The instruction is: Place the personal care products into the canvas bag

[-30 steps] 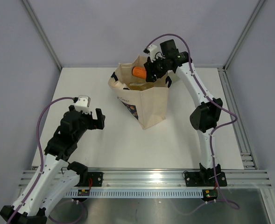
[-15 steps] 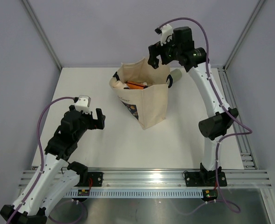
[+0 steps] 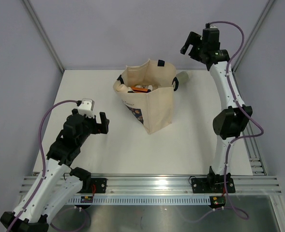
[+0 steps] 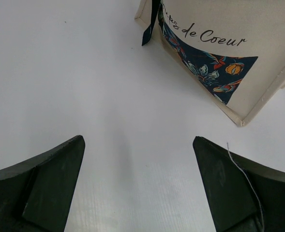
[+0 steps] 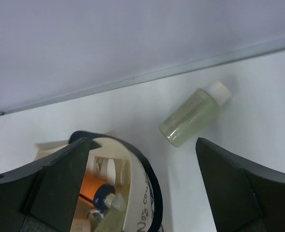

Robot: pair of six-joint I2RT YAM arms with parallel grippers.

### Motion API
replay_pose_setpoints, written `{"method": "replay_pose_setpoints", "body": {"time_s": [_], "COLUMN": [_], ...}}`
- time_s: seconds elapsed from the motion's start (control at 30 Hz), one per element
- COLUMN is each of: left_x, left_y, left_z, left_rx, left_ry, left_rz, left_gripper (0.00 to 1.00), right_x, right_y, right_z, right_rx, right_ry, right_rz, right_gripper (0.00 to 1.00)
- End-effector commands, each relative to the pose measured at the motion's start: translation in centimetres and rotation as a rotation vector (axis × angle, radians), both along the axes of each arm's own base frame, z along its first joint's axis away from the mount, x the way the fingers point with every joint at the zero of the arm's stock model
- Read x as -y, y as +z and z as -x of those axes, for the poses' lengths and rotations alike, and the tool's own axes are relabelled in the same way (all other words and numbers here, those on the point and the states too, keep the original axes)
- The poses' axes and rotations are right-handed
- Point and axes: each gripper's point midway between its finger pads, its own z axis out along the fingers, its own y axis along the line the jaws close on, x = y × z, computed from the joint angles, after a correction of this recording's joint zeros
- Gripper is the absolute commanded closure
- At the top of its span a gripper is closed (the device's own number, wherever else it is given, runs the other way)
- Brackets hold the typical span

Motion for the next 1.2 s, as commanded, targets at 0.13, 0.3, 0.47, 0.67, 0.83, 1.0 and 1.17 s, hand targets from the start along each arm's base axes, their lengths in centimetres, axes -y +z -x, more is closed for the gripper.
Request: {"method": "replay_pose_setpoints", "body": {"time_s": [0.13, 0.3, 0.47, 0.67, 0.83, 1.0, 1.17], "left_x": [0.4, 0.4, 0.5, 0.8, 0.8, 0.9, 0.9], "left_y": [0.4, -0.1, -0.6, -1.1, -1.4, -1.5, -1.2], "left_z": [-1.0, -1.2, -1.4, -1.5, -1.7, -1.7, -1.6], "left_rx": [0.023, 0.008, -0.014, -0.033, -0.043, -0.047, -0.036], "left_ry": [-0.009, -0.005, -0.007, -0.018, -0.02, -0.022, -0.023], "left_rz": [-0.007, -0.015, -0.023, -0.025, -0.029, -0.031, -0.026], "left_gripper": [0.01, 0.01, 0.01, 0.01, 0.01, 0.01, 0.01], "right_x": [-0.3, -0.2, -0.4, 1.2, 0.3, -0.3, 0.4], "right_y": [-10.3, -15.1, -18.9, -22.5, -25.8, -27.7, -28.9], "right_z": [-5.0, -7.0, -8.6, -9.5, -9.3, -8.0, -5.9], "right_rx": [-0.171, -0.225, -0.254, -0.27, -0.337, -0.433, -0.526], "right_ry": [-0.21, -0.268, -0.299, -0.401, -0.395, -0.354, -0.32], "right_rz": [-0.159, -0.192, -0.197, -0.149, -0.193, -0.263, -0.331], "right_gripper": [0.01, 0.01, 0.01, 0.02, 0.04, 0.13, 0.3]}}
